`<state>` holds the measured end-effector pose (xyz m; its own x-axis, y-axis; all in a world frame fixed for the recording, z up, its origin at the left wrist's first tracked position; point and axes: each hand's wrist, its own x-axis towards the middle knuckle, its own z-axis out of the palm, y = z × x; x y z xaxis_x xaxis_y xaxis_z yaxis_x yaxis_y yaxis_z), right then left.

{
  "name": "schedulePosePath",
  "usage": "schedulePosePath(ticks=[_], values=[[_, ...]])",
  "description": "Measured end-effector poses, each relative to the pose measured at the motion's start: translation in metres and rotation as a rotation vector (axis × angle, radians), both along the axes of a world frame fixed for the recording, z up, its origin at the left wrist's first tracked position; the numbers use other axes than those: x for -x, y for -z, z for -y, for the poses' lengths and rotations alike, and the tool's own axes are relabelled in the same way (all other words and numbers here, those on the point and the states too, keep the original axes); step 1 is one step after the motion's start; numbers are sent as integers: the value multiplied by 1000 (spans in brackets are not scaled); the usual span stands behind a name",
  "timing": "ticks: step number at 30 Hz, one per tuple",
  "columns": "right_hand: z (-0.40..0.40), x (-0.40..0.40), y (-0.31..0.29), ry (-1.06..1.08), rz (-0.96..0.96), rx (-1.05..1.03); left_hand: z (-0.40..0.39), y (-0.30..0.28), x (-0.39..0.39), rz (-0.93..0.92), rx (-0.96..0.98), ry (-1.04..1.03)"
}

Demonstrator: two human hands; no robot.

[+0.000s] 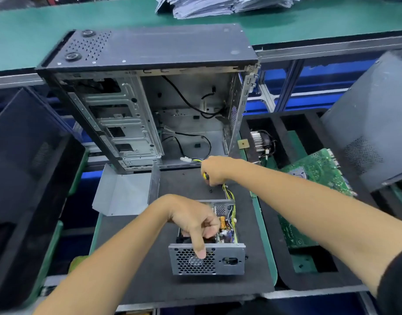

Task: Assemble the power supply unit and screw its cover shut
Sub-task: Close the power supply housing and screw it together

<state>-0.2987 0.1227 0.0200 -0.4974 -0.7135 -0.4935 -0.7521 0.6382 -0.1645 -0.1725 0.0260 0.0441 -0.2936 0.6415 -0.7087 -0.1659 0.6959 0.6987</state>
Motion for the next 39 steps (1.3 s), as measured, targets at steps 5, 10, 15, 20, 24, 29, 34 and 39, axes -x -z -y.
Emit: schedulePosePath(ticks=[5,10,15,20,24,29,34,39], values=[[-6,2,23,85,-146,-72,3,2,0,-11,-16,-22],[-9,3,30,98,-217,-115,5,0,5,-21,-44,-34],[-13,5,33,107,-242,-76,6,0,9,-26,-51,-40],[-10,2,30,66,-239,-126,7,-1,10,-22,-44,-46],[-6,1,32,54,-226,-99,8,-2,9,-25,-47,-51],[-8,0,34,70,-220,-65,10,-3,10,-57,-66,-71],[-11,-1,28,117,-173,-26,15,0,14,-62,-113,-117],[-3,3,-12,194,-109,138,22,-3,27,-94,-129,-179]])
